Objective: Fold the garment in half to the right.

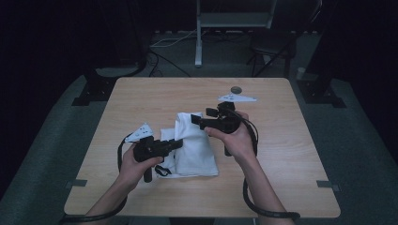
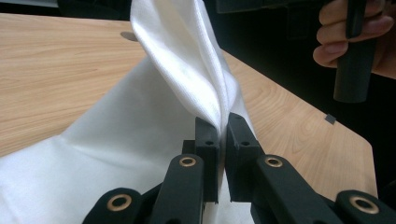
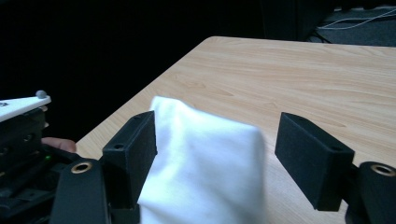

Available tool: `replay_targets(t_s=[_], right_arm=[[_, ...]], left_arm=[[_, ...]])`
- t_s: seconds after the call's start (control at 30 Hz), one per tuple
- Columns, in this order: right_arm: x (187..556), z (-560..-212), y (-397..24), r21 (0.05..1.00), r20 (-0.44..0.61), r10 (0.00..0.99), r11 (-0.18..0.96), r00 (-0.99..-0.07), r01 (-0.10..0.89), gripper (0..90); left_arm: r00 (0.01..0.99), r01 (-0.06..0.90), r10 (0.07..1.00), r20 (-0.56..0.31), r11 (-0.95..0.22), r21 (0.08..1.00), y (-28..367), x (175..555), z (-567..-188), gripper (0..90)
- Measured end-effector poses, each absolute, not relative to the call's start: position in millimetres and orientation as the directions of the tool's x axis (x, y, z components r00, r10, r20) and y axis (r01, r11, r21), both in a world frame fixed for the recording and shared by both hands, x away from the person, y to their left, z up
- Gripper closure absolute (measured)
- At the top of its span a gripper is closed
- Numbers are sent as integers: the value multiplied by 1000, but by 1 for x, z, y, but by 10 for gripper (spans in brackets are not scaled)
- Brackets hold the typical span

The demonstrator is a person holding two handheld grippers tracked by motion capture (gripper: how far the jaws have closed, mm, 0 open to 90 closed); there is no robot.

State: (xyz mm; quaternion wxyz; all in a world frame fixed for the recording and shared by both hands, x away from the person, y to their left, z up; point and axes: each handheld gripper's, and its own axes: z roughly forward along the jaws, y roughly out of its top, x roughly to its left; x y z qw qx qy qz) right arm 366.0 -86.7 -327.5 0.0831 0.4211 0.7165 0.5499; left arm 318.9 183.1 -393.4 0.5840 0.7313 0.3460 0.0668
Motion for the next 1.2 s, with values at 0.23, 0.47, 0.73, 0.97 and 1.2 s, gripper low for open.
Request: replay_targets(t_s=[0.23,0.47,0.73,0.97,1.2], right_arm=[[365,-332,-93,853,390,655,8,-647,522,280],[366,-338,-94,830,471,574,-31,-670,556,271],[364,-348,-77,820,505,454,16,-734,573,231],[369,-359,-63,801,515,461,42,-722,598,224],[377,-370,-51,779,537,478,34,-695,626,218]], left_arm=[[708,471,615,-346,-47,881,191,314,-386,855],[677,486,646,-354,-31,873,203,312,-384,850],[667,507,647,-370,-30,861,206,309,-386,846],[675,512,639,-369,-45,858,213,299,-382,844],[643,543,652,-401,-20,839,226,302,-386,846]])
